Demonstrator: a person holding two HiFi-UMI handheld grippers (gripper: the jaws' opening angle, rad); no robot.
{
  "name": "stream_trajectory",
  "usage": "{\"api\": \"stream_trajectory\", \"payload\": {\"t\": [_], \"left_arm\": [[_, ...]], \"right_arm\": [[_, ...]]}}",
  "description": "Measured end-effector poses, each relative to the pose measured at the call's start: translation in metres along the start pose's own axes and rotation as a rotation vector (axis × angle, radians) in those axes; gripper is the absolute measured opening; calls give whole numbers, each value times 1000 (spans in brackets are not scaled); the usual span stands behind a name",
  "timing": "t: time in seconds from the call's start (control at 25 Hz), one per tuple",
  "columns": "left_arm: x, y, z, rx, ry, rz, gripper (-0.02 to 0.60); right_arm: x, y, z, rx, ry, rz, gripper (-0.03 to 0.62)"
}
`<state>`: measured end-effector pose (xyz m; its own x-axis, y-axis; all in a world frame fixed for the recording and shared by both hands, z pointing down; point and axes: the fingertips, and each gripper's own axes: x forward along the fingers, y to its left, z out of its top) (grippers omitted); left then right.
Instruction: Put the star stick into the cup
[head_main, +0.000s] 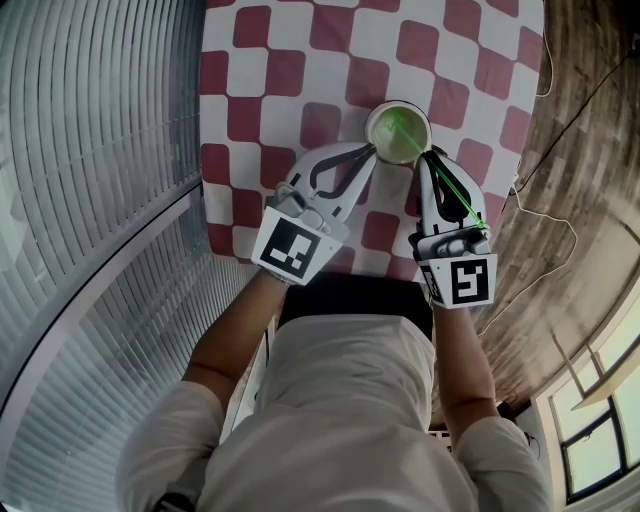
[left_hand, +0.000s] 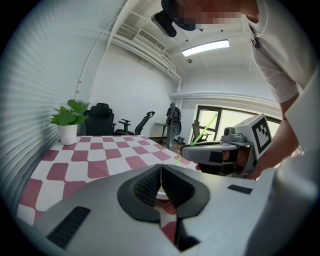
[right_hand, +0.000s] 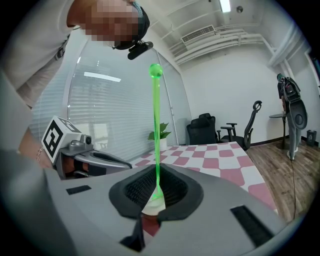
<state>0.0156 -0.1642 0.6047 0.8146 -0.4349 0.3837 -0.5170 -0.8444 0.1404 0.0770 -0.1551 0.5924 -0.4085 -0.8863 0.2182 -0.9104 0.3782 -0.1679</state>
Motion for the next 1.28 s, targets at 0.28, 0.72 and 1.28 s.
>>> {"api": "stream_trajectory", "payload": {"t": [0.28, 0.72, 1.28], "left_arm": [[-2, -3, -1, 7, -2, 1, 32], [-7, -9, -5, 3, 2, 10, 32], [-4, -14, -11, 9, 18, 20, 32]], "right_arm": [[-4, -5, -6, 13, 6, -25, 41], [-9, -4, -13, 8, 30, -24, 44], [-10, -4, -23, 13, 75, -19, 207]]}}
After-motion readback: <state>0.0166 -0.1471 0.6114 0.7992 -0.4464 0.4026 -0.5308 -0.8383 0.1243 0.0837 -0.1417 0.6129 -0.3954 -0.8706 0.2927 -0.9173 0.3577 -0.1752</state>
